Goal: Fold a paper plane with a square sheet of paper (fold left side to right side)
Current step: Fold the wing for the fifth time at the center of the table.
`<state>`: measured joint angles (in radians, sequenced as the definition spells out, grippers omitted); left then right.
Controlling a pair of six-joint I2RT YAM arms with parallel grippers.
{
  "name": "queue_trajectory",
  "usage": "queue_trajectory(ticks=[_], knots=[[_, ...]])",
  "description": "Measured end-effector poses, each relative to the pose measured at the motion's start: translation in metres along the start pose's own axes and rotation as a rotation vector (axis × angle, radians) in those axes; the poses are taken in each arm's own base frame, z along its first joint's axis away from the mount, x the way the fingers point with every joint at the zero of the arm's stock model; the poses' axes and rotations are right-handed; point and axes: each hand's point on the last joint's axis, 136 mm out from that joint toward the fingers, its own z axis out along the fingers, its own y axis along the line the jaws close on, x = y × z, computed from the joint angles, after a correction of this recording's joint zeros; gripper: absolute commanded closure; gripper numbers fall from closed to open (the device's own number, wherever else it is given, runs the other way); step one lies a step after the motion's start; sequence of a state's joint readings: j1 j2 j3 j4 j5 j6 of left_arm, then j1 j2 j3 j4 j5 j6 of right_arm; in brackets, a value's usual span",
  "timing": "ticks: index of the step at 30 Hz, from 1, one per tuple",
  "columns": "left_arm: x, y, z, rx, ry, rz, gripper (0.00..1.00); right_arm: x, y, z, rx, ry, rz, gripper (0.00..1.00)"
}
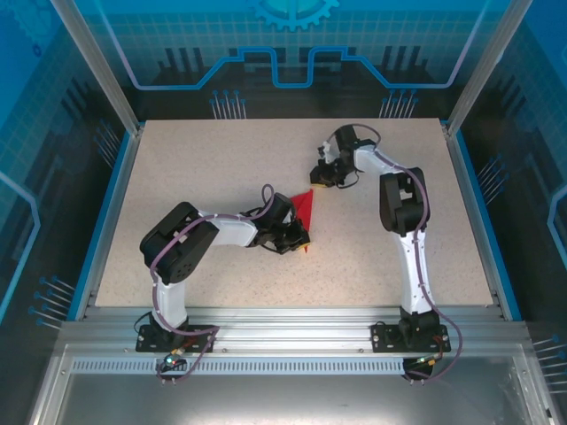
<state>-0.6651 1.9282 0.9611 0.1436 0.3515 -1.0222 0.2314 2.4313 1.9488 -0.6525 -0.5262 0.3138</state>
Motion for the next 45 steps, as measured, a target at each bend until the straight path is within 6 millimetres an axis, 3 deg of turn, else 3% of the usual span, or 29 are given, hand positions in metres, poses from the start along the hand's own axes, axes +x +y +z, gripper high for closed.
queue_trajectory(ticks=[5,10,13,15,20,26,31,45], knots=[[0.0,0.0,0.0,0.0,0.0,0.0,0.98,0.0,0.001,-0.026,0.022,-0.04,-0.02,0.81],[0.0,0.0,0.0,0.0,0.0,0.0,0.98,0.03,0.039,-0.077,-0.022,-0.089,-0.069,0.8],[0.0,0.0,0.0,0.0,0.0,0.0,0.98,0.052,0.06,-0.09,-0.071,-0.106,-0.091,0.81],[0.0,0.0,0.0,0.0,0.0,0.0,0.98,0.067,0.069,-0.082,-0.104,-0.087,-0.089,0.81],[0.0,0.0,0.0,0.0,0.0,0.001,0.98,0.11,0.071,-0.033,-0.129,0.04,-0.049,0.81],[0.0,0.0,0.0,0.0,-0.001,0.001,0.98,0.127,0.058,0.005,-0.111,0.118,-0.018,0.82],[0.001,0.0,-0.001,-0.003,-0.004,0.003,0.97,0.125,0.045,0.017,-0.064,0.148,0.015,0.82],[0.022,0.01,-0.012,-0.025,-0.024,0.028,0.97,0.132,0.046,0.016,-0.065,0.192,0.046,0.82]])
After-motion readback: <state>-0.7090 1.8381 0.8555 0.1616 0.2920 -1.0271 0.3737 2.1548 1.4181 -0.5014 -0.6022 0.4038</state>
